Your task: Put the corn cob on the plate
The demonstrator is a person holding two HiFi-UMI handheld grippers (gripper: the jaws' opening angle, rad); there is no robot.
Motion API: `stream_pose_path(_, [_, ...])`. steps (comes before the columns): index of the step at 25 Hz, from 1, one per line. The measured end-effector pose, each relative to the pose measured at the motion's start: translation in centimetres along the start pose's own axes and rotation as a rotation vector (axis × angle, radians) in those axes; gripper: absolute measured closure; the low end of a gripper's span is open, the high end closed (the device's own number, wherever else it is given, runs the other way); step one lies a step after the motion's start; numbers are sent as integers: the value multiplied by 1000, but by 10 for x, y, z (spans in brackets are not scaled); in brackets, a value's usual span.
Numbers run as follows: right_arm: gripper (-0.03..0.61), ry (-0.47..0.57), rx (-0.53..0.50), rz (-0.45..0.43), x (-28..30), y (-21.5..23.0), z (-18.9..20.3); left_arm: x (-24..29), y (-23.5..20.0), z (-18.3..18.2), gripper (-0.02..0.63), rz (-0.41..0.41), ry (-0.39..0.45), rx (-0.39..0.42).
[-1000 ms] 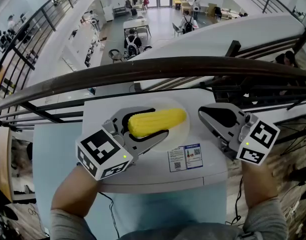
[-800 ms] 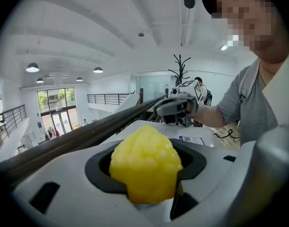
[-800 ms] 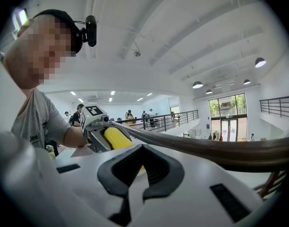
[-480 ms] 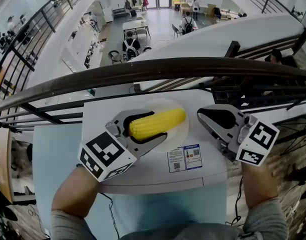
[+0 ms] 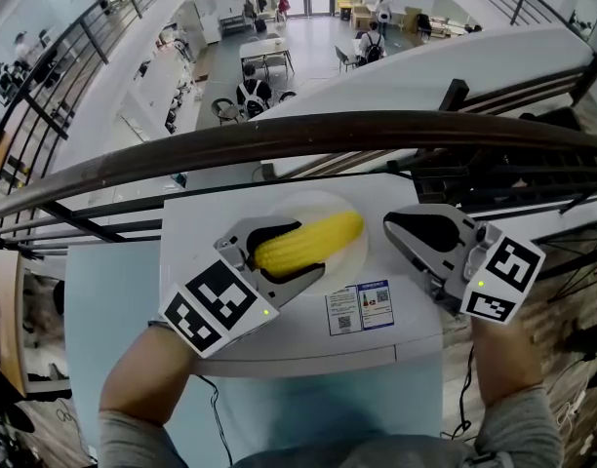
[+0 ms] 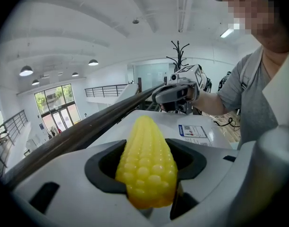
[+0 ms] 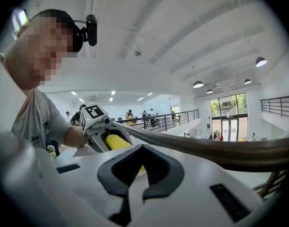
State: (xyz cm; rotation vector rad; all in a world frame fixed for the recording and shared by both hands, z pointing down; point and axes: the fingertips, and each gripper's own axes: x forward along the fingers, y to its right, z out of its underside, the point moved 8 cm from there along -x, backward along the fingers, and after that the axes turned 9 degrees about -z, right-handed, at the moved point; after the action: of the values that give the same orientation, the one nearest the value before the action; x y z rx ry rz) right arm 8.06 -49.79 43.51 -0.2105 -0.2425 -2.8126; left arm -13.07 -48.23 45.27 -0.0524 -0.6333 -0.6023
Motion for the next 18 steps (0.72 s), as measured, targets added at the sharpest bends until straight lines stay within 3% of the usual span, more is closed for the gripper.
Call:
stream_pose_path(8, [561, 6, 3, -9, 0, -2, 2, 2, 3, 0, 347, -6, -27, 23])
stream_pose_path(18, [561, 14, 1, -10, 0, -1, 1, 0, -2, 0, 312, -24, 7, -9])
